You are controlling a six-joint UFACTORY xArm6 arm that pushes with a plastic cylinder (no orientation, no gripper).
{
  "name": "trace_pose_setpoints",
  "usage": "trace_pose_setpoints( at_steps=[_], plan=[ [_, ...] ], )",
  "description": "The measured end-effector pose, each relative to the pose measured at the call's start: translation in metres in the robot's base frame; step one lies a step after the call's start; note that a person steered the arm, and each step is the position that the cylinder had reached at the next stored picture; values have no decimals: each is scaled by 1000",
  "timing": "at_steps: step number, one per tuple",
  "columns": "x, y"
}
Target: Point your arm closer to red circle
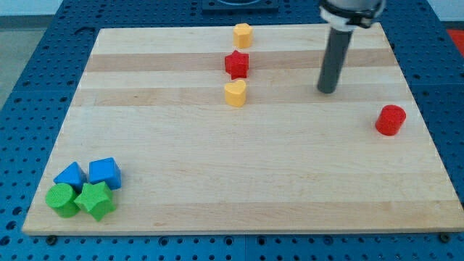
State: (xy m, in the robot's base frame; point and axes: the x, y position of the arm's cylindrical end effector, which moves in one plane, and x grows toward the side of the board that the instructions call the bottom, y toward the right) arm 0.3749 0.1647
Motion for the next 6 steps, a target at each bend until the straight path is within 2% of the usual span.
trace_pose_setpoints(
  at_steps=[1,3,6],
  plan=[
    [1,39],
    [16,74],
    [30,100]
  ],
)
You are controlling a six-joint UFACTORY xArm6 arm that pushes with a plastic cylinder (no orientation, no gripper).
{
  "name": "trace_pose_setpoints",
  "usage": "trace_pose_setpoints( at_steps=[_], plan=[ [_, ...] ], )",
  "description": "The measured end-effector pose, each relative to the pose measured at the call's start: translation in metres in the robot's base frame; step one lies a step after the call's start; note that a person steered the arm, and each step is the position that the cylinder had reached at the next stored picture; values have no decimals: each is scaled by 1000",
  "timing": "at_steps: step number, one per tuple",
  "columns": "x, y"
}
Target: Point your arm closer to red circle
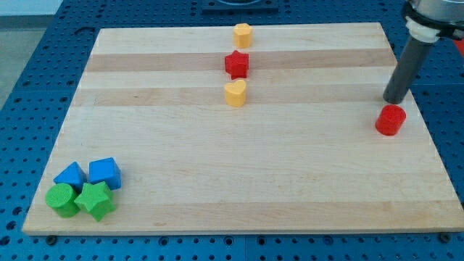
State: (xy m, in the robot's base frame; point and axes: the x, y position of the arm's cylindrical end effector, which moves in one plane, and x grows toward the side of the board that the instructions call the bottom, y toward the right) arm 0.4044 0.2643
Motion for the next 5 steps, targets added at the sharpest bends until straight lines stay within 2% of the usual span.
trace_pose_setpoints(
  at_steps=[2,5],
  plan=[
    [28,20],
    [52,13]
  ],
)
